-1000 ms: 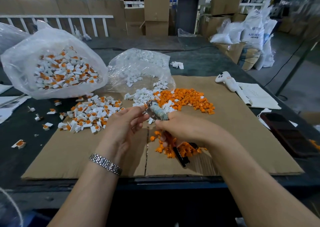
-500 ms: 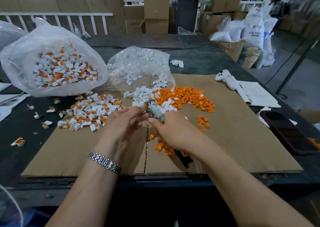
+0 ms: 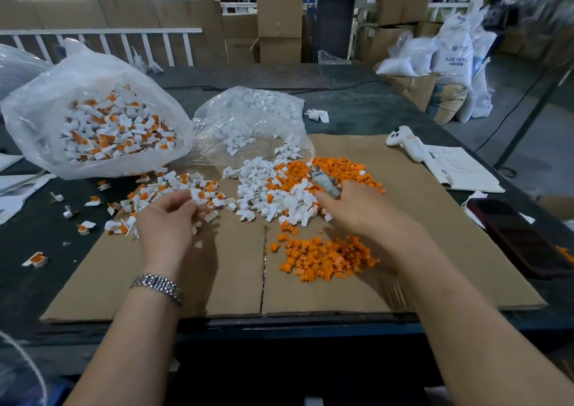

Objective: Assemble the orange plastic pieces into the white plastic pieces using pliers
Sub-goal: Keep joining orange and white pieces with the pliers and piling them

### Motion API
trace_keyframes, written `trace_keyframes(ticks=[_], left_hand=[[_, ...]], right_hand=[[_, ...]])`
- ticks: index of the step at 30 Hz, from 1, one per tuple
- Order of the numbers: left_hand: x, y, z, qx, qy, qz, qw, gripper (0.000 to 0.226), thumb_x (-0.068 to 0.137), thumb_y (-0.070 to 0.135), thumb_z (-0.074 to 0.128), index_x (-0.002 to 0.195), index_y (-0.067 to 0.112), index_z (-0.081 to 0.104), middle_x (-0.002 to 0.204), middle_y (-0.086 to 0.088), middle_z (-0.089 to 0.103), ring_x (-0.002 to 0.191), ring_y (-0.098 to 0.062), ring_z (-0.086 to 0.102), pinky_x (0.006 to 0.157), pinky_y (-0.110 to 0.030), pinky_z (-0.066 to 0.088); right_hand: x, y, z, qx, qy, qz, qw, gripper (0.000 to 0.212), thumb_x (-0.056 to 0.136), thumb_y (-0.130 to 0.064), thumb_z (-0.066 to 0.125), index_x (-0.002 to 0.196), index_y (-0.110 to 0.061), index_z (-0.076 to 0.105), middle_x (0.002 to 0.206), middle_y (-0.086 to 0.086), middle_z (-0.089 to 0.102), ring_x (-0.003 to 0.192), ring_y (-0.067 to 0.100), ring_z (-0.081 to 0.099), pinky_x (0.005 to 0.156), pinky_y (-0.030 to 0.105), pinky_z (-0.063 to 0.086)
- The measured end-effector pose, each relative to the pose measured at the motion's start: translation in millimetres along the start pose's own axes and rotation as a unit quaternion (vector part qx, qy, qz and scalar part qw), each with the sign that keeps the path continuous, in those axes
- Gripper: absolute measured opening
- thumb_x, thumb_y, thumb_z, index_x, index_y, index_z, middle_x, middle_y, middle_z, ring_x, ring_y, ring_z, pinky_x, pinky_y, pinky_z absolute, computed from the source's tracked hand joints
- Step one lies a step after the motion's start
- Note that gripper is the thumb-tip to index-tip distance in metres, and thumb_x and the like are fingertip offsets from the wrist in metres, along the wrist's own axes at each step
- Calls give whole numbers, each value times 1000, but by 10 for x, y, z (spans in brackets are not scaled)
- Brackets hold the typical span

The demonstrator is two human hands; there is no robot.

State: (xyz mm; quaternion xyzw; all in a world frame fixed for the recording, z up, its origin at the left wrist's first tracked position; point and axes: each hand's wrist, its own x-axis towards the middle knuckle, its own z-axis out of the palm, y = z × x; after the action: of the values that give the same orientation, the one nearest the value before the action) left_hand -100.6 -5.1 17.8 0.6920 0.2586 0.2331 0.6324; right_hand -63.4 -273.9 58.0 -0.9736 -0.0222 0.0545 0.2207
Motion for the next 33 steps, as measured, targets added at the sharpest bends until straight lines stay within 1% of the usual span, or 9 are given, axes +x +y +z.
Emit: trace_keyframes(ticks=[4,7,11,14,17,21,25,30,33], left_hand=[[-11,-62,73,115,-2,90,989,34,97,10,67,130,16,68,114,-1,72,94,-19,72,86,-40,60],[-130,-90,258,222,-97,169,955,21,96,22,71,117,22,74,108,10,70,92,-2,63,86,-32,56],[-212,-134,496,390,-140,222,883,32,95,39,70,120,19,72,118,-2,65,98,-16,61,85,-34,53],[-208,-146,565,426,-126,238,864,23,96,35,70,112,19,74,110,-2,62,87,-13,51,75,-27,42],[-186,-131,547,442,-109,268,849,19,100,25,66,113,15,75,109,-5,69,88,-16,56,78,-27,44],[-185,-82,460,339,-94,228,908,21,100,19,65,118,14,74,108,-3,75,90,-14,65,81,-25,46],[-185,-87,397,159,-135,113,971,10,93,16,75,94,25,73,86,8,75,75,-6,72,67,-19,59],[-213,-136,384,98,-160,41,981,14,88,19,82,99,20,74,90,-4,77,86,-22,75,80,-39,63],[-221,-126,369,76,-172,19,982,7,89,21,81,93,24,76,83,5,78,77,-12,75,69,-29,60]], right_hand=[[168,195,90,-95,50,50,993,66,95,-65,45,125,-7,54,118,16,59,108,35,58,90,45,50],[190,230,168,-162,49,72,983,76,95,-67,42,139,-5,45,141,25,45,127,42,47,103,55,43],[186,270,262,-223,53,73,971,79,95,-70,37,140,-5,44,143,24,42,130,41,43,104,54,38],[183,282,307,-231,61,66,969,77,95,-72,35,137,-8,47,142,22,42,131,38,39,103,54,36],[194,289,318,-233,64,63,968,77,95,-72,32,137,-10,48,142,20,40,132,37,36,103,54,35],[184,285,317,-214,67,61,973,75,97,-70,32,138,-9,45,142,20,39,132,37,36,104,55,34],[139,141,297,-165,150,-15,975,51,97,-57,51,127,-15,48,128,10,49,120,30,47,97,51,39],[24,-157,342,-54,73,-112,990,19,92,-43,68,96,-25,65,102,-7,64,100,16,59,100,46,36],[-8,-237,415,-72,53,-113,990,23,91,-44,69,97,-22,74,104,-4,68,102,18,61,105,51,35]])
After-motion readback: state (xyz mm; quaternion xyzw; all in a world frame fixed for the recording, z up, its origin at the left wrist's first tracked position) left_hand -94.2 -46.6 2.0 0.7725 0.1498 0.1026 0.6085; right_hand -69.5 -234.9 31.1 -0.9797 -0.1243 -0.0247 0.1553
